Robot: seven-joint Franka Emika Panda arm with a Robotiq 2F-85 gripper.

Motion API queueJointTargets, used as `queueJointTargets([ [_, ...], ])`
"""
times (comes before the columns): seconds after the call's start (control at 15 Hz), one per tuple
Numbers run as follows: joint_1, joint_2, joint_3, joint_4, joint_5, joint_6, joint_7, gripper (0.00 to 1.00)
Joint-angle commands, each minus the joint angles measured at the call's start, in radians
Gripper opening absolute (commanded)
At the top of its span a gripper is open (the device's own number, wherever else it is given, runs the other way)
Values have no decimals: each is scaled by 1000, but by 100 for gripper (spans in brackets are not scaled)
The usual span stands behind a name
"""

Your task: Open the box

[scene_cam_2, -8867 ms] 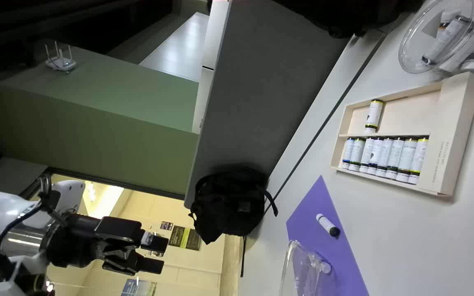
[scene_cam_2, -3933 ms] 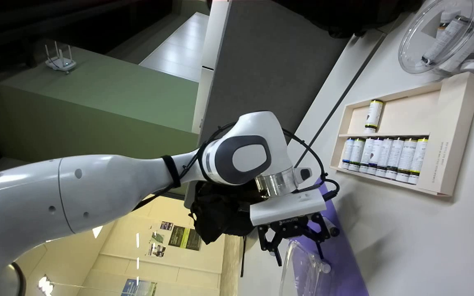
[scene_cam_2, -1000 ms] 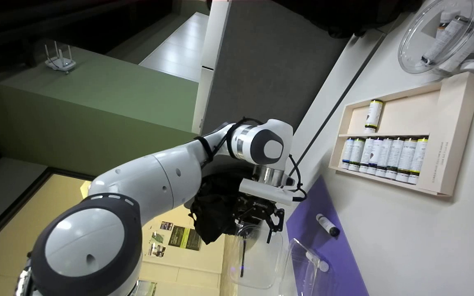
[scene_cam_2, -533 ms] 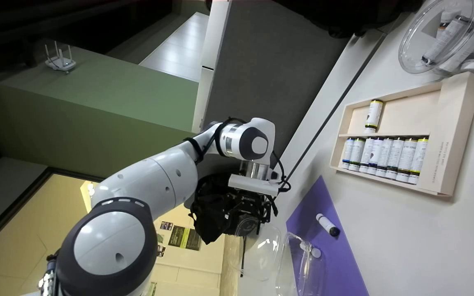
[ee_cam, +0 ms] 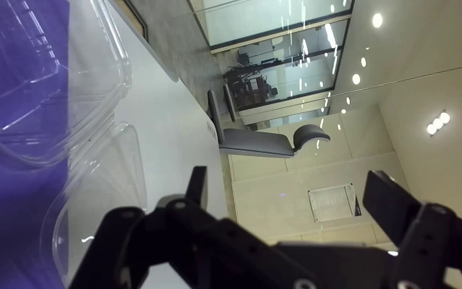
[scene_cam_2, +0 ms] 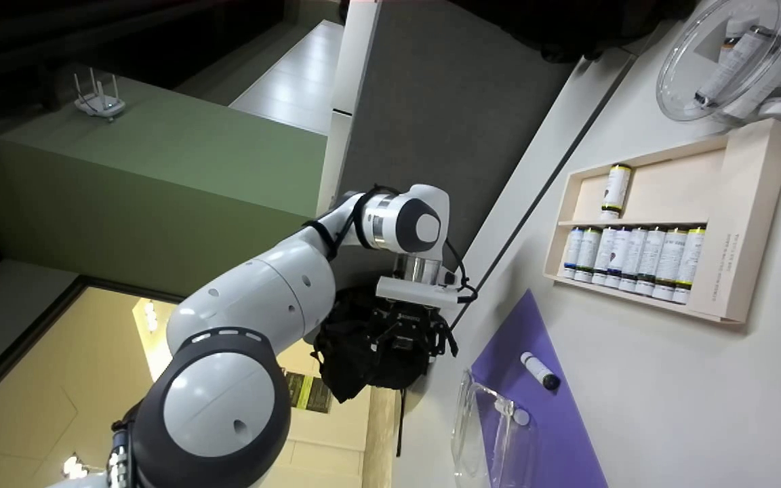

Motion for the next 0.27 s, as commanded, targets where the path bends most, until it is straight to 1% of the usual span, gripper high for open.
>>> queueJointTargets([
  [0.0, 30, -46, -23, 37, -78, 16, 118, 100],
  [0.07, 9, -7, -5, 18, -41, 8, 35, 100],
  [0.13, 14, -18, -8, 21, -52, 13, 53, 100],
  [0.2, 9, -21, 10, 29, -75, 16, 69, 100],
])
